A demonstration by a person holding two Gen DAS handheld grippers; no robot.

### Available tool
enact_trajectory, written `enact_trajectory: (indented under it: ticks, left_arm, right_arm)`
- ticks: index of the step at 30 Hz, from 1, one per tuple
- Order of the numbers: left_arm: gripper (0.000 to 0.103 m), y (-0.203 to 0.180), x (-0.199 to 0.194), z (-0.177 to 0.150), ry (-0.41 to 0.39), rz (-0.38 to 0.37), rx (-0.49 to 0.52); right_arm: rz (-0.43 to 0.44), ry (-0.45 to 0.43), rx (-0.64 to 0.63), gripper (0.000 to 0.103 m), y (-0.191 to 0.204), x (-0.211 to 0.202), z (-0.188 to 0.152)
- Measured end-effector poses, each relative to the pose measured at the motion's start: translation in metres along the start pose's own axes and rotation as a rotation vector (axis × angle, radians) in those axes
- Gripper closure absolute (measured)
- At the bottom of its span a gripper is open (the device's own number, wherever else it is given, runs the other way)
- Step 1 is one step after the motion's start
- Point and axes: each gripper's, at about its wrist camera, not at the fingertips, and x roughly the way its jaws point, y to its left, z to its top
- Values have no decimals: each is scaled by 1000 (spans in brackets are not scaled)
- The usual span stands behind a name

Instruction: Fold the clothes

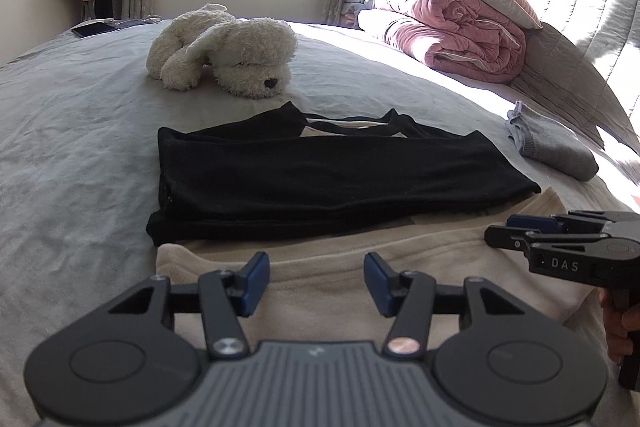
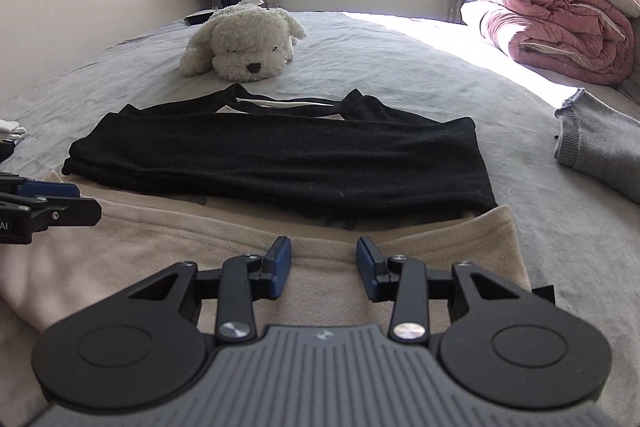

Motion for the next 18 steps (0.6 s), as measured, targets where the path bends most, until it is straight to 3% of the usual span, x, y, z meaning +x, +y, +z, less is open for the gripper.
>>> enact_trajectory:
  ticks: [7,10,18]
  left_arm:
    - [86,3,4,-2,15,9,-19]
    - [93,4,4,-2,13,3,-28]
    - [99,3,2,-4,-18,12,-31]
  right_arm:
    - [-11,-8,-17,74,4,0,-2]
    - [-16,-13,-17,82,4,0,-2]
    - [-49,-48,-14,97,5,-2,-2]
